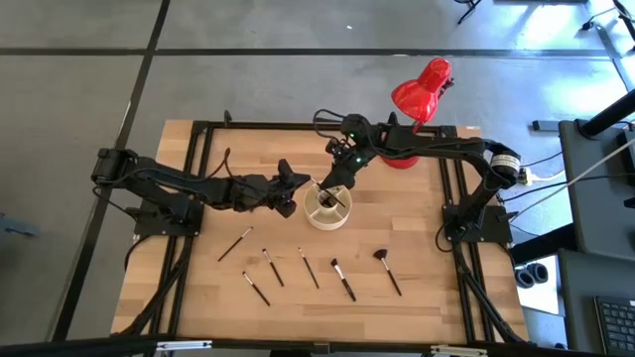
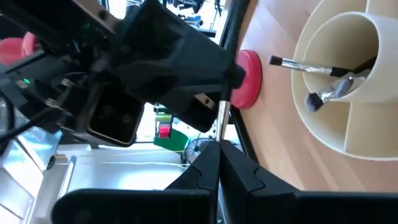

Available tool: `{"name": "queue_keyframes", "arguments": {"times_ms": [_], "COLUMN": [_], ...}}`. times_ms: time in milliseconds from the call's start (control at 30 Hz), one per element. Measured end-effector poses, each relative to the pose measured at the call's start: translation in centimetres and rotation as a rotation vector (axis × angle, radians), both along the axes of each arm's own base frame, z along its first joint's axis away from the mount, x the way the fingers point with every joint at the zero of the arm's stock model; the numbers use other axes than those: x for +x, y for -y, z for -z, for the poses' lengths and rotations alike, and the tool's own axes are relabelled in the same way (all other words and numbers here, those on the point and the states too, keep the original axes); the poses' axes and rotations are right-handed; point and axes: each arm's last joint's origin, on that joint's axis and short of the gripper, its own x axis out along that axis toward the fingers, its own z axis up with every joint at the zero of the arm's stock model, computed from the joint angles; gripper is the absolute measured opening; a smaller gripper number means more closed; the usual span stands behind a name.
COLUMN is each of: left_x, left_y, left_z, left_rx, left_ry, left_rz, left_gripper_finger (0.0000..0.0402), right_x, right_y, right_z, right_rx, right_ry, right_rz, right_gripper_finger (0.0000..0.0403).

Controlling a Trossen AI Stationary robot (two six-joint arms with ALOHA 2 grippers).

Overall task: Put items in baskets/containers
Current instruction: Put the eyeshadow brush into the brush organizer

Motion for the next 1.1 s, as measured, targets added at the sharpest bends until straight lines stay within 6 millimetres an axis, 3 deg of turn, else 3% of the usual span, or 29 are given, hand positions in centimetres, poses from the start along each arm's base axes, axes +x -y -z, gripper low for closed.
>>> {"name": "queue_keyframes", "arguments": {"times_ms": [133,400,767,933,1100], "left_x": [0.0,0.0,-0.3,-1.6,-3.3], "left_y": [0.0,-0.1,-0.3,-0.1,0.2], "left_z": [-0.1,-0.4,-1.4,-2.4,-3.4], "left_rx": [-0.008,-0.101,-0.284,-0.261,-0.383], "left_ry": [0.017,0.103,0.364,0.405,0.451], "left_rz": [-0.001,-0.049,-0.263,-0.403,-0.396], "left_gripper_finger": [0.0003,0.0012,0.0111,0.014,0.0135], "right_x": [0.1,0.4,-0.5,-0.6,-1.3], "right_y": [-0.2,-0.1,-1.3,-3.3,-5.3], "right_z": [0.1,0.1,-3.7,-1.2,1.6], "right_rx": [-0.014,-0.199,-0.483,-0.608,-0.632], "right_ry": [0.003,0.029,0.213,0.235,0.373], "right_rz": [-0.011,0.082,0.197,0.279,0.339], "right_gripper_finger": [0.0011,0.0016,0.0015,0.0016,0.0016]}}
